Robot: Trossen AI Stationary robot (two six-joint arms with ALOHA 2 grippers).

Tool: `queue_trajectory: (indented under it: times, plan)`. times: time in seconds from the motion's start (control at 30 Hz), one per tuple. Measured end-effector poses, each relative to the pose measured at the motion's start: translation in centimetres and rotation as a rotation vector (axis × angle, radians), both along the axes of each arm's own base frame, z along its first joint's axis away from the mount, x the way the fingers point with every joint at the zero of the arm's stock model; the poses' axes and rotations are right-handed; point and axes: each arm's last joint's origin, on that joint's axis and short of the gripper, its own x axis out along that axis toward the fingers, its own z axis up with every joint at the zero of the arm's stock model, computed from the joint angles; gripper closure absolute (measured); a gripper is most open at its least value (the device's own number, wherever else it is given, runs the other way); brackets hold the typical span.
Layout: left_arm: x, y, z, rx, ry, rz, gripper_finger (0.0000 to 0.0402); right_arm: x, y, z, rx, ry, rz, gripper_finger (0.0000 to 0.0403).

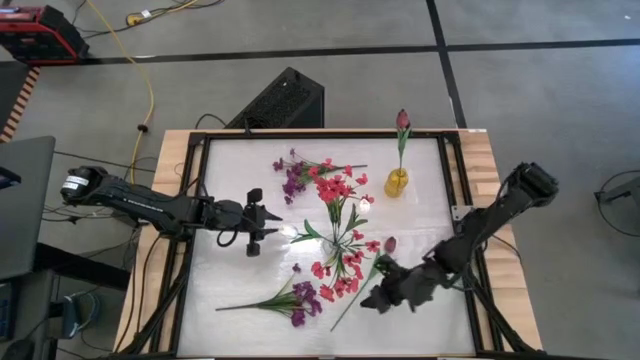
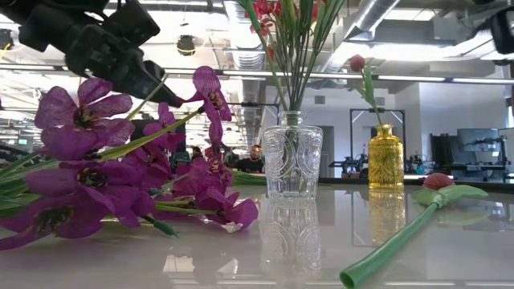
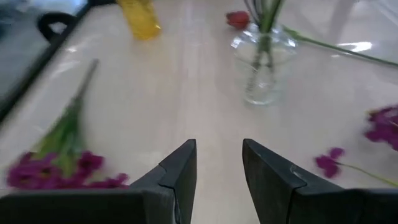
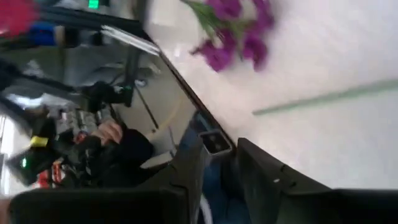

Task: Sort flowers into vase by color
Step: Put the dark red tulip into the yellow vase

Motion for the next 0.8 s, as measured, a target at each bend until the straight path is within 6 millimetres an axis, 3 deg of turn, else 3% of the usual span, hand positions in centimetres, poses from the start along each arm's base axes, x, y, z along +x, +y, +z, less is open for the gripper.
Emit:
queue_trajectory:
  times: [0.13, 0.37, 0.43, 0.5, 0.67, 0.8]
  plan:
    - [-0.1, -0.2, -0.3, -0.028, 0.031, -0.046, 0.0282, 2.1, -0.4, -0.6, 0.019, 0.148, 0.057, 0.0281]
    - [-0.3, -0.3, -0.7, -0.035, 0.040, -0.076, 0.0282, 5.7, 1.4, -1.5, -0.361, 0.078, 0.569, 0.0281]
    - [-0.4, -0.3, -0.9, -0.032, 0.050, -0.076, 0.0282, 6.4, 1.8, -1.9, -0.419, 0.127, 0.632, 0.0281]
    - [-0.5, -0.2, -1.0, -0.038, 0.052, -0.073, 0.0282, 6.8, 1.4, -2.7, -0.371, 0.301, 0.537, 0.0281]
    - [-0.5, -0.4, -1.1, -0.046, 0.057, -0.075, 0.0282, 7.5, -1.1, -5.3, -0.147, 0.717, 0.109, 0.0281]
    - [-0.5, -0.6, -1.1, -0.040, 0.056, -0.087, 0.0282, 8.3, -1.9, -6.4, -0.025, 0.809, -0.111, 0.0281]
